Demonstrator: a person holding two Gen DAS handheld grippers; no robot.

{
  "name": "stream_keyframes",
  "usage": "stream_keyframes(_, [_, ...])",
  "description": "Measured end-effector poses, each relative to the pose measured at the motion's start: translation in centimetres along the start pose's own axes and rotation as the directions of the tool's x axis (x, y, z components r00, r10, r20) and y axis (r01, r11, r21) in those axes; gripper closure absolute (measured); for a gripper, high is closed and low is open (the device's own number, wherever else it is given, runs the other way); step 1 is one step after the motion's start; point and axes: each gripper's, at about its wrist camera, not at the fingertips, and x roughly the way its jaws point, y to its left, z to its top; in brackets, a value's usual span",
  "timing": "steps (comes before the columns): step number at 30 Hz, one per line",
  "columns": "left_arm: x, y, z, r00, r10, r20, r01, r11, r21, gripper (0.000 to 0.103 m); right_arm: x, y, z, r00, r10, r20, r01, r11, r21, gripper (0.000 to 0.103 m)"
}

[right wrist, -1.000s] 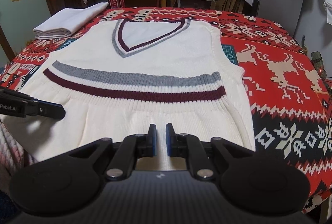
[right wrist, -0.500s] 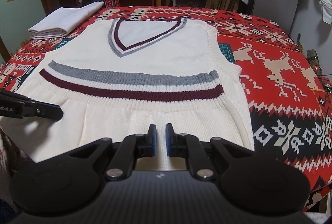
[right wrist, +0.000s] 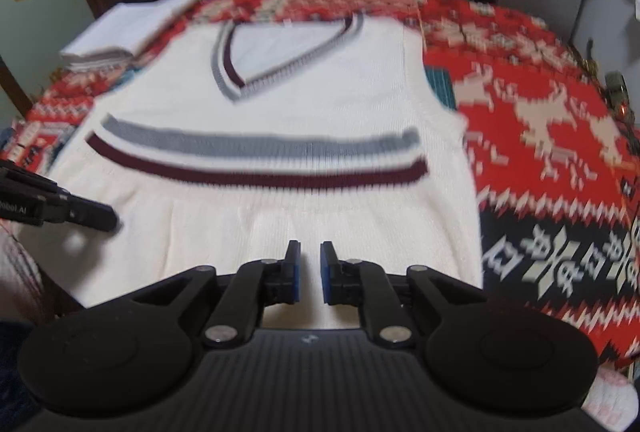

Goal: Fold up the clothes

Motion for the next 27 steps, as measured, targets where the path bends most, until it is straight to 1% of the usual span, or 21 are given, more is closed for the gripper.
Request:
stream_keyframes(1, [-0.6, -0.2, 0.1, 1.0, 0.007, 0.014, -0.008, 1.0, 0.012, 0.092, -0.6, -0.2, 0.2, 0.999, 0.003, 0.035, -0.003, 1.0, -0.004, 0.092])
stream_keyframes(2, [-1.3, -0.2, 0.1, 0.999, 0.015, 0.03, -0.015, 1.0, 0.019, 0.084, -1.4, -0.4, 0.4, 0.997, 0.005, 0.077, -0.004, 1.0, -0.008, 0.092])
stream_keyframes(3, [-2.0, -0.1, 0.3, 0.999, 0.02, 0.05, -0.021, 1.0, 0.014, 0.079, -1.8, -0.7, 0.8, 0.995, -0.003, 0.103, 0.004, 1.0, -0.008, 0.092])
stream_keyframes(5, [-3.0, 0.6, 0.6, 0.995, 0.047, 0.091, -0.046, 0.999, -0.019, 0.078, -2.2, -1.5, 1.5, 0.991, -0.033, 0.132, 0.034, 0.999, 0.001, 0.092])
stream_keyframes(8, [-4.1, 1.9, 1.5, 0.983, 0.108, 0.15, -0.101, 0.993, -0.057, 0.078, -1.3, -3.3, 2.3, 0.99, -0.054, 0.127, 0.048, 0.998, 0.051, 0.092])
stream_keyframes(10, [-4.5, 2.7, 2.0, 0.969, 0.164, 0.184, -0.158, 0.986, -0.046, 0.077, -0.7, -4.5, 2.8, 0.99, -0.066, 0.122, 0.055, 0.995, 0.087, 0.092])
stream_keyframes(13, [-4.4, 3.7, 2.6, 0.94, 0.258, 0.225, -0.264, 0.964, -0.001, 0.074, 0.4, -6.1, 3.5, 0.99, -0.079, 0.116, 0.064, 0.989, 0.13, 0.09])
stream_keyframes(14, [-4.1, 4.1, 2.8, 0.93, 0.287, 0.228, -0.299, 0.954, 0.021, 0.074, 0.8, -6.4, 3.8, 0.99, -0.081, 0.116, 0.065, 0.989, 0.136, 0.086])
stream_keyframes(15, [-3.8, 4.4, 2.9, 0.928, 0.297, 0.226, -0.311, 0.95, 0.03, 0.074, 1.3, -6.7, 4.1, 0.99, -0.083, 0.115, 0.067, 0.988, 0.137, 0.079])
stream_keyframes(19, [-2.5, 5.6, 3.5, 0.924, 0.316, 0.215, -0.332, 0.942, 0.041, 0.074, 3.3, -6.9, 4.9, 0.992, -0.087, 0.092, 0.077, 0.991, 0.109, 0.079])
stream_keyframes(21, [-1.8, 6.0, 3.8, 0.92, 0.335, 0.202, -0.348, 0.937, 0.032, 0.075, 4.1, -7.2, 5.0, 0.993, -0.086, 0.078, 0.076, 0.99, 0.118, 0.079])
stream_keyframes(23, [-1.3, 6.5, 4.0, 0.925, 0.33, 0.189, -0.339, 0.941, 0.018, 0.075, 4.8, -7.6, 5.0, 0.995, -0.077, 0.065, 0.067, 0.988, 0.142, 0.08])
stream_keyframes(25, [-1.0, 6.9, 4.0, 0.927, 0.325, 0.188, -0.333, 0.943, 0.006, 0.081, 5.1, -7.8, 4.7, 0.996, -0.062, 0.071, 0.05, 0.986, 0.16, 0.087])
stream_keyframes(26, [-1.0, 6.9, 3.9, 0.929, 0.315, 0.195, -0.322, 0.947, 0.007, 0.091, 5.1, -7.7, 4.7, 0.995, -0.06, 0.076, 0.047, 0.986, 0.157, 0.095])
stream_keyframes(27, [-1.0, 6.9, 3.9, 0.93, 0.31, 0.2, -0.317, 0.948, 0.008, 0.093, 5.1, -7.6, 4.7, 0.995, -0.06, 0.08, 0.047, 0.987, 0.152, 0.097])
